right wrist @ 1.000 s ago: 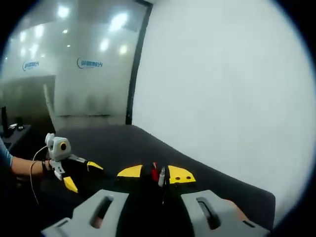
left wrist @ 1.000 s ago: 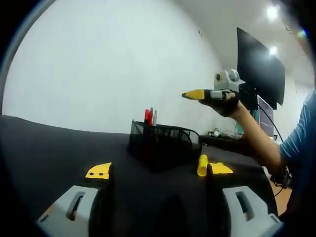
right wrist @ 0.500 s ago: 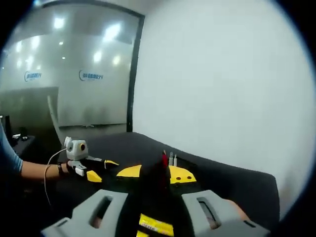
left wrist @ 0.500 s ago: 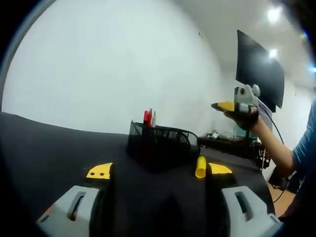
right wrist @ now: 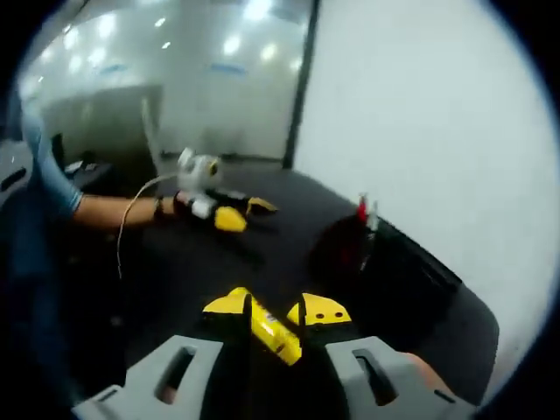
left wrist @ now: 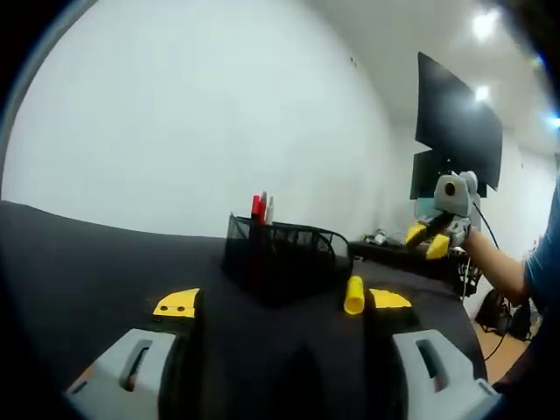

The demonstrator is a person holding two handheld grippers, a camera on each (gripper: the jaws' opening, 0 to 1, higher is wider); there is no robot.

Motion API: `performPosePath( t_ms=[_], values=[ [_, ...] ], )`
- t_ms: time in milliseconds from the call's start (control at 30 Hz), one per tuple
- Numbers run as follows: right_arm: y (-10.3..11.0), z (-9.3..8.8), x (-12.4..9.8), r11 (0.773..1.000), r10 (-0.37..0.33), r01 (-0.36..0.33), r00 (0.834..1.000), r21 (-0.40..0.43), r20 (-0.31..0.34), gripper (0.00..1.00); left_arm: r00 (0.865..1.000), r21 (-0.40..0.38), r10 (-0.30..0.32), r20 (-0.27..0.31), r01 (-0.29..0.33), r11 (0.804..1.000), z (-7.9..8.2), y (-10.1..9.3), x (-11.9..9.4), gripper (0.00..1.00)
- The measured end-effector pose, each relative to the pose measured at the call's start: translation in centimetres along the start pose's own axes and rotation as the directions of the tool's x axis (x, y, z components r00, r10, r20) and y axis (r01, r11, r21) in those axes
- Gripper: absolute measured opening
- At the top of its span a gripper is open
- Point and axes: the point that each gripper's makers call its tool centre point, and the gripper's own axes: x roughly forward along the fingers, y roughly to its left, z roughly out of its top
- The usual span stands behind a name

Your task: Pick up pens and glue sticks and place them into the holder.

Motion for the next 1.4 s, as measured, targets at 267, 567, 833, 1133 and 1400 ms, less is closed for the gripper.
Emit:
performPosePath(
  t_ms=[267,567,833,1133,1400],
  values=[
    [0.9,-1.9,3.0,0.983,0.054,-0.098,0.962,-0.154,-0.267,0.23,1.000,-0.005,-0.003,0.011,0.003,1.000,0.2,-0.1,-0.2,0.72],
    [3.7,-3.3,6.2,0.943,0.079,-0.207,0.900,-0.260,-0.429,0.23,1.000,-0.006,-0.007,0.013,0.007,1.000,0.3,0.1,-0.2,0.72],
    [4.9,-3.4,7.6,0.915,0.095,-0.272,0.864,-0.299,-0.494,0.22,1.000,-0.004,-0.011,0.015,0.011,1.000,0.3,-0.3,-0.3,0.72],
    [5.2,-4.0,8.9,0.896,0.119,-0.325,0.832,-0.302,-0.542,0.19,1.000,-0.004,-0.012,0.014,0.012,1.000,0.4,0.1,-0.2,0.72],
    [4.9,-4.5,9.5,0.883,0.138,-0.365,0.803,-0.296,-0.580,0.19,1.000,-0.005,-0.013,0.017,0.013,1.000,0.5,0.1,-0.2,0.72]
  ],
)
